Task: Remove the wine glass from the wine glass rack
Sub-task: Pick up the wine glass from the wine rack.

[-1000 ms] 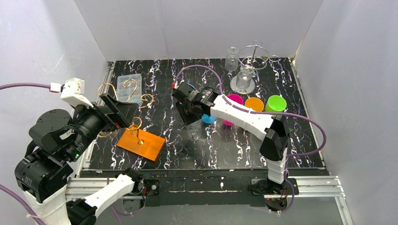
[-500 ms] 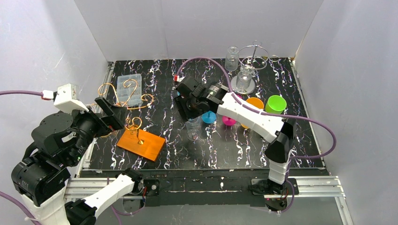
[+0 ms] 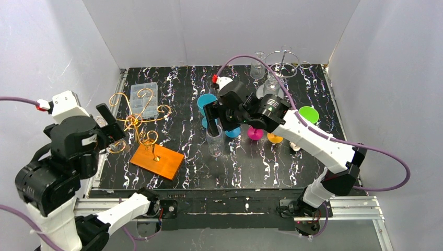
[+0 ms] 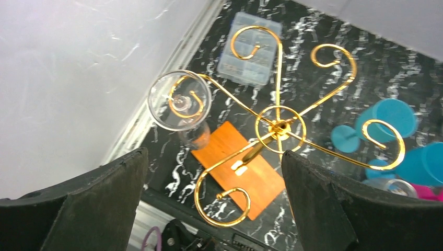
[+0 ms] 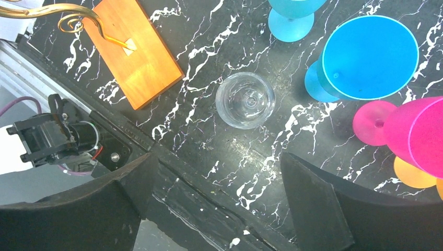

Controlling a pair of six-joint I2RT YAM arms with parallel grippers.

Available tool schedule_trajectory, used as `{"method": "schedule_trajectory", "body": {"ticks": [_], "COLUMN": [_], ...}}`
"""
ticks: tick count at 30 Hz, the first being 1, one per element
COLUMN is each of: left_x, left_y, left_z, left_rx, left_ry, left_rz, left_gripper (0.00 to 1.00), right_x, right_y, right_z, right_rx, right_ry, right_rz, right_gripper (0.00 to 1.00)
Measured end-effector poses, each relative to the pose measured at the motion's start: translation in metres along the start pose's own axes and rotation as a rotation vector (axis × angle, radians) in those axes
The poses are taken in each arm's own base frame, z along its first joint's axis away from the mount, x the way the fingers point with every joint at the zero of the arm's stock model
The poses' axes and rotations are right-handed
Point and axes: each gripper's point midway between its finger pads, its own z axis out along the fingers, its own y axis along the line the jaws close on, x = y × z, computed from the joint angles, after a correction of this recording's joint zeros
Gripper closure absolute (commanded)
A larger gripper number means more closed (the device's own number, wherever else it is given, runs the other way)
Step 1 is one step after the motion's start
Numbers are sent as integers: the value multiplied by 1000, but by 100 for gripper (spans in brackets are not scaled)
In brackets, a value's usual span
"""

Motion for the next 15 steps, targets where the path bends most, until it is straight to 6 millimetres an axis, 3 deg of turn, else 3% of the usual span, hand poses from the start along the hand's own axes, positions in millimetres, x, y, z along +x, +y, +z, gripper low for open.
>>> {"method": "schedule_trajectory", "body": {"ticks": [9, 15], "left_x": [-11, 5], "left_y": [-15, 8], "left_z": [32, 47], "left_rx": [-175, -325], "left_ry": [28, 137], "left_rz": [62, 57], "left_gripper": [2, 2], "right_x": [0, 12], "right_y": [-2, 1], "right_z": [-3, 0], "right_rx": [-11, -48], "right_ry": [-15, 17], "right_rz": [-49, -78], "right_gripper": [2, 2]}}
